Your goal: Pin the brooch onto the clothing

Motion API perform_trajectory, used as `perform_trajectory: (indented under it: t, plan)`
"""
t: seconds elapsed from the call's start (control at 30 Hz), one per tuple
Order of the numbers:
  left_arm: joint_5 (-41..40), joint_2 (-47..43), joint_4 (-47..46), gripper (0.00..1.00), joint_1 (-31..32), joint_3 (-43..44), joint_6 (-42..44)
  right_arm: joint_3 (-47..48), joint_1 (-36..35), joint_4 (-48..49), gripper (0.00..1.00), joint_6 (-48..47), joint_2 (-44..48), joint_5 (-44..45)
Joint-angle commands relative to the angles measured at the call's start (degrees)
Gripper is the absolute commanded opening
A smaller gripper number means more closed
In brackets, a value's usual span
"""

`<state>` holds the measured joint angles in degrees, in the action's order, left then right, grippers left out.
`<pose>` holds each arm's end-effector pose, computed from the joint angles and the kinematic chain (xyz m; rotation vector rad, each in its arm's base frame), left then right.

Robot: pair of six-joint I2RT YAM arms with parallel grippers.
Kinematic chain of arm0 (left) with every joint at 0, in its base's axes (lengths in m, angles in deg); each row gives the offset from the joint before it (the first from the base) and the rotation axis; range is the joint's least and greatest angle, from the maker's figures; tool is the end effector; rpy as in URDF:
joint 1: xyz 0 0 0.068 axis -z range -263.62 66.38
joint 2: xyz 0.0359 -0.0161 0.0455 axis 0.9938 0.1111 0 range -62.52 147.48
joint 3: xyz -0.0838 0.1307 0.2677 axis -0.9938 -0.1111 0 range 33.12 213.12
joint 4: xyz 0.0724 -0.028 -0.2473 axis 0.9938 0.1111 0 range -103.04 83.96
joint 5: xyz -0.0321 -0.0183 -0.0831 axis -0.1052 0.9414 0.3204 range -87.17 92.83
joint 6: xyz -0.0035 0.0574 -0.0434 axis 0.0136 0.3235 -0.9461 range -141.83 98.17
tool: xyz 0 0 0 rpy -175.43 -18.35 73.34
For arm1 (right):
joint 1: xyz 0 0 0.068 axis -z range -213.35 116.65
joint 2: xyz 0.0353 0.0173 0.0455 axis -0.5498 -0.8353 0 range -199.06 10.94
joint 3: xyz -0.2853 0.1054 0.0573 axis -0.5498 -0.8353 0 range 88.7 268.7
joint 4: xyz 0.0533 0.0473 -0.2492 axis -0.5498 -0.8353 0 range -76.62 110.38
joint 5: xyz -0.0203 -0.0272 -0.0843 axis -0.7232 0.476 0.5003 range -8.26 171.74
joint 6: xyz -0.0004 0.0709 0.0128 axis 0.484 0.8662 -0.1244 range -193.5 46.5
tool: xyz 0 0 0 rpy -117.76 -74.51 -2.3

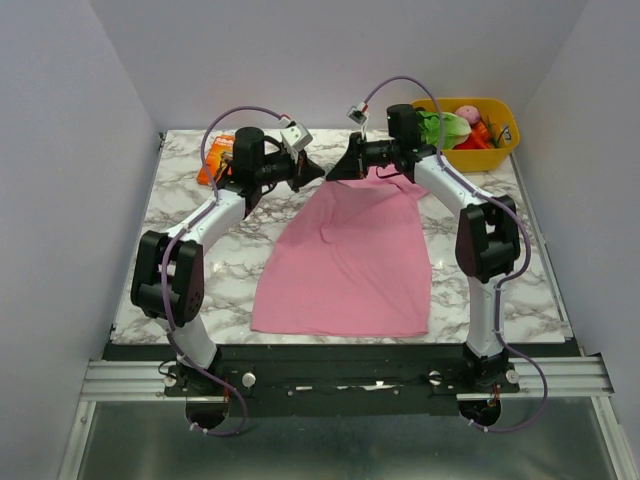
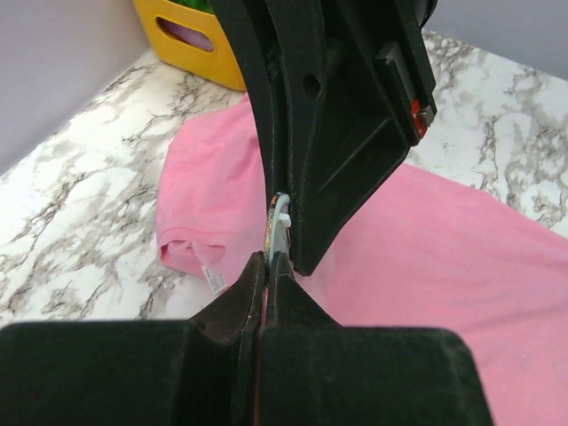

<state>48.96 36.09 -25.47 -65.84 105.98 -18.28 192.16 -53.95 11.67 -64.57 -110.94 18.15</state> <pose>0.3887 -0.1697 0.3339 0.8896 1.5869 -0.8973 0.4661 0.2322 0.3041 -0.9149 1.8282 1.4436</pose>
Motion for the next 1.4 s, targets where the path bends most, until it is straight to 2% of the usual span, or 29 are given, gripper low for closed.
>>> perform_trajectory:
  t: [0.0,0.23,0.67,1.37]
  plan:
    - [1.7,-4.7,5.7,0.0,4.6,0.9,7.3,3.3,-0.8,-3.4,0.01,0.2,1.5,8.7]
    - [-1.4,-7.7,7.2,0.0,5.9,-0.6,9.9,3.2,-0.8,-5.3,0.01,1.1,2.2,9.9]
    - [-6.9,-14.9,2.5,0.0,6.8,-9.0,10.1,3.1,-0.8,-4.4,0.01,6.5,2.8,11.6]
    - [-11.8,-14.6,-8.2,0.0,3.1,-14.8,-2.8,-1.0,-0.6,2.4,0.01,10.1,3.8,12.0]
